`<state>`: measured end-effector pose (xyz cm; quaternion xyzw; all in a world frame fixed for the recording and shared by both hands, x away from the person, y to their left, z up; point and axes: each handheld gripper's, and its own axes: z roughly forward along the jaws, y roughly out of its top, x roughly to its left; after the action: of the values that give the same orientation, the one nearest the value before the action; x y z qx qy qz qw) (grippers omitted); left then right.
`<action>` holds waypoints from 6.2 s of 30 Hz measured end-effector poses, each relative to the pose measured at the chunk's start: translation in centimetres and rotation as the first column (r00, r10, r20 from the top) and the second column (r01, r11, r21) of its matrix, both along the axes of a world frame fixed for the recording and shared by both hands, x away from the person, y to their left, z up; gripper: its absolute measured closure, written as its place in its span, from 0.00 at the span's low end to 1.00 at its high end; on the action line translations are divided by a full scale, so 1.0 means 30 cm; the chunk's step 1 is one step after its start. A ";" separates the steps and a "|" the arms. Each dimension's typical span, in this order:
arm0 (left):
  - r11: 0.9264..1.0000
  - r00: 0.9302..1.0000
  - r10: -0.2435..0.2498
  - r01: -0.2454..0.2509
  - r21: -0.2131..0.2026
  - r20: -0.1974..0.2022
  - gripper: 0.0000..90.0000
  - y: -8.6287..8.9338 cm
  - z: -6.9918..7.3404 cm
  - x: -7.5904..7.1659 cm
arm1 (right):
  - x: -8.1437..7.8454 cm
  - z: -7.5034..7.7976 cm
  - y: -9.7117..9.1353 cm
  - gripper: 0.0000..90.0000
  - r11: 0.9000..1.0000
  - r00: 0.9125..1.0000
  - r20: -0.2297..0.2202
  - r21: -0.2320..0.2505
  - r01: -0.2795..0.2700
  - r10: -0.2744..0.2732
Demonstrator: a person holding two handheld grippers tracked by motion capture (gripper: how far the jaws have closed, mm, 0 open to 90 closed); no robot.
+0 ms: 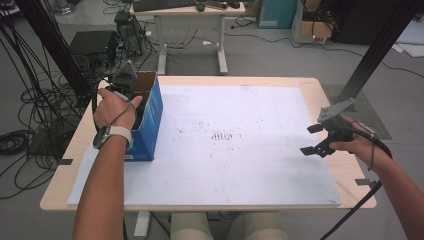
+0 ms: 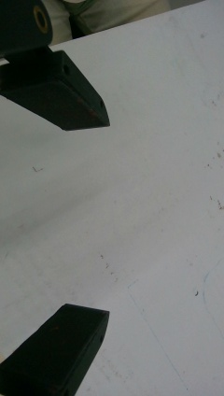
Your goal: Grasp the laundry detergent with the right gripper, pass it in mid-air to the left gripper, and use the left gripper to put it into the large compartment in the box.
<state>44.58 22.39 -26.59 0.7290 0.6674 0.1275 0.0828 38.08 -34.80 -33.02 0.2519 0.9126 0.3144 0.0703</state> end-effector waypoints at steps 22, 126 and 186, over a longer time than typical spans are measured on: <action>1.000 1.000 -0.003 0.003 -0.001 -0.002 0.42 0.002 0.001 -0.002 | 0.001 -0.001 0.001 0.08 1.000 1.000 -0.002 0.001 0.002 -0.002; 1.000 0.999 0.018 -0.017 -0.020 0.042 0.35 0.012 -0.003 -0.008 | 0.002 -0.012 0.010 0.08 1.000 1.000 -0.008 0.000 -0.003 0.003; 0.900 0.847 -0.383 0.432 -0.055 0.368 0.11 -0.201 0.478 -0.119 | -0.017 0.050 -0.003 0.08 1.000 1.000 0.000 0.004 0.012 -0.012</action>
<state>41.02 16.36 -12.24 0.8125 0.4789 0.1881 0.2740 37.56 -34.89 -31.51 0.2574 0.9104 0.3160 0.0714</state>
